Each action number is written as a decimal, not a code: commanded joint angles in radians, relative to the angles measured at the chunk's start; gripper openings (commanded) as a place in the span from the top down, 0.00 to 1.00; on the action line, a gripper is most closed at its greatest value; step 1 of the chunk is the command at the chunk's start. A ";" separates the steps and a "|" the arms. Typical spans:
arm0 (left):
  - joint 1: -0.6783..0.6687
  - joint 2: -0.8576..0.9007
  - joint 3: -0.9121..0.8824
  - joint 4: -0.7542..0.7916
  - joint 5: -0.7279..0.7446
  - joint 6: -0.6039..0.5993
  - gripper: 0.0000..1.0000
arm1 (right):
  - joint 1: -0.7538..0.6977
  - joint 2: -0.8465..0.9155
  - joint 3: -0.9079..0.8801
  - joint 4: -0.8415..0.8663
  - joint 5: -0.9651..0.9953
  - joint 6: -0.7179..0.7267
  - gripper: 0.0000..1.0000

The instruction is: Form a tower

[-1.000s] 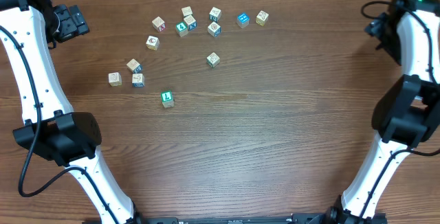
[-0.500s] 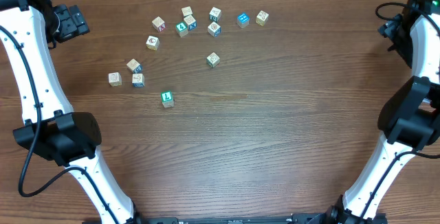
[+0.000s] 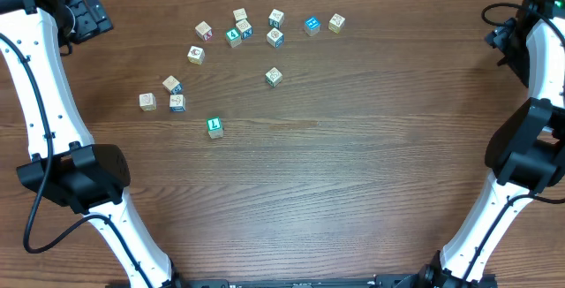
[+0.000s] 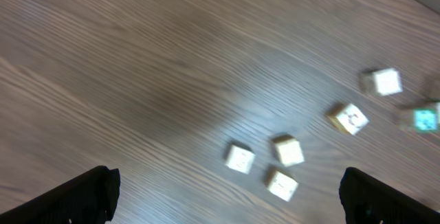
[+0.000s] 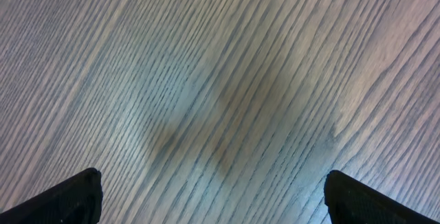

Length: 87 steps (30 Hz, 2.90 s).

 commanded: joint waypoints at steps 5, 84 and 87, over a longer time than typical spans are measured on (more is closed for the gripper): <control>-0.008 -0.005 0.013 -0.116 0.216 -0.005 0.00 | 0.001 0.007 0.015 0.006 0.014 -0.001 0.00; -0.475 -0.381 -1.219 0.534 -0.003 -0.229 0.34 | 0.001 0.007 0.015 0.006 0.014 -0.001 0.00; -0.475 -0.381 -1.248 0.565 -0.003 -0.229 0.35 | 0.001 0.007 0.015 0.006 0.014 -0.001 0.00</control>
